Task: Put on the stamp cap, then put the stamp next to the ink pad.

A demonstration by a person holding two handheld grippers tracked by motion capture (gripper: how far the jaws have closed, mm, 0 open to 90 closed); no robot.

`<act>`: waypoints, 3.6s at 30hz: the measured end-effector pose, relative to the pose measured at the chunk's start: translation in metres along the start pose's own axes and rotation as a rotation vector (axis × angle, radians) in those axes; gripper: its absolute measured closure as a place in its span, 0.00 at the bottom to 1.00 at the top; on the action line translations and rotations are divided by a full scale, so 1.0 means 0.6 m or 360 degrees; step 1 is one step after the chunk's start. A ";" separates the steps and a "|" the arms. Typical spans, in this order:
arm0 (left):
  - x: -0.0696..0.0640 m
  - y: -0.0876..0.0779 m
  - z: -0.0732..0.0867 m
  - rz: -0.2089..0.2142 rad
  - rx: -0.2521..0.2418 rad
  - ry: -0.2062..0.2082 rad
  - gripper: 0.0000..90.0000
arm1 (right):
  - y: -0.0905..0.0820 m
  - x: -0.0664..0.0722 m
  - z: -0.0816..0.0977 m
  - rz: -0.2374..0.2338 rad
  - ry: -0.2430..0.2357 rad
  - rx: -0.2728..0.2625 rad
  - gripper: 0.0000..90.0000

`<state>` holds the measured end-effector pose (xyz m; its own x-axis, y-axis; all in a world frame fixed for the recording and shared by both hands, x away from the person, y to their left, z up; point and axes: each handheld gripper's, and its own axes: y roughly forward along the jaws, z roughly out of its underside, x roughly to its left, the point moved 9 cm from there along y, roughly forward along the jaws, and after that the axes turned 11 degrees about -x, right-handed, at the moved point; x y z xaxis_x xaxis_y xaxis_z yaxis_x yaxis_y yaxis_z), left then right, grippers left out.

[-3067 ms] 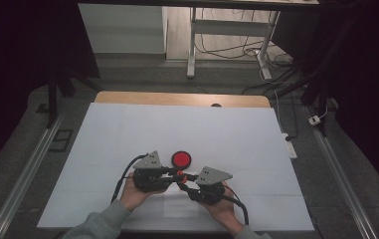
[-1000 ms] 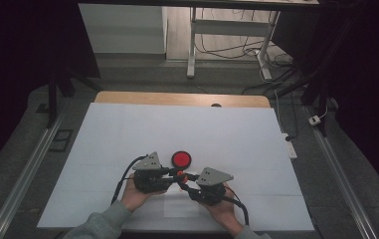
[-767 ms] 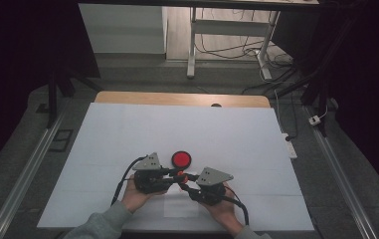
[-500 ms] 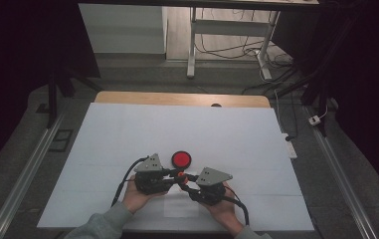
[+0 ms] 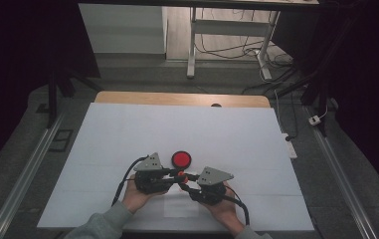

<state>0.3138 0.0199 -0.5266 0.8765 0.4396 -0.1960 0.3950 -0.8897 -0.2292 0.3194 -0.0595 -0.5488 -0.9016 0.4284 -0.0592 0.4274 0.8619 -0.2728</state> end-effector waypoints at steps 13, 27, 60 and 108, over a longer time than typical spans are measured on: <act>0.003 -0.010 -0.013 -0.0007 -0.0053 -0.0012 0.80 | -0.006 -0.008 0.010 0.0021 0.0015 0.0027 0.61; 0.010 -0.015 -0.012 -0.0032 -0.0040 -0.0005 0.80 | -0.051 -0.045 0.023 0.0123 0.0044 0.0057 0.57; 0.040 -0.042 -0.021 -0.0137 -0.0029 -0.0012 0.80 | -0.224 -0.144 0.087 0.0465 0.0156 0.0130 0.57; 0.156 -0.047 -0.043 -0.0432 0.0015 -0.0087 0.80 | -0.218 -0.151 0.090 0.0461 0.0170 0.0142 0.55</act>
<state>0.3917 0.0833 -0.5141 0.7228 0.6679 -0.1772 0.6105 -0.7374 -0.2892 0.3415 -0.2259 -0.5597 -0.7294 0.6825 -0.0466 0.6534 0.6749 -0.3430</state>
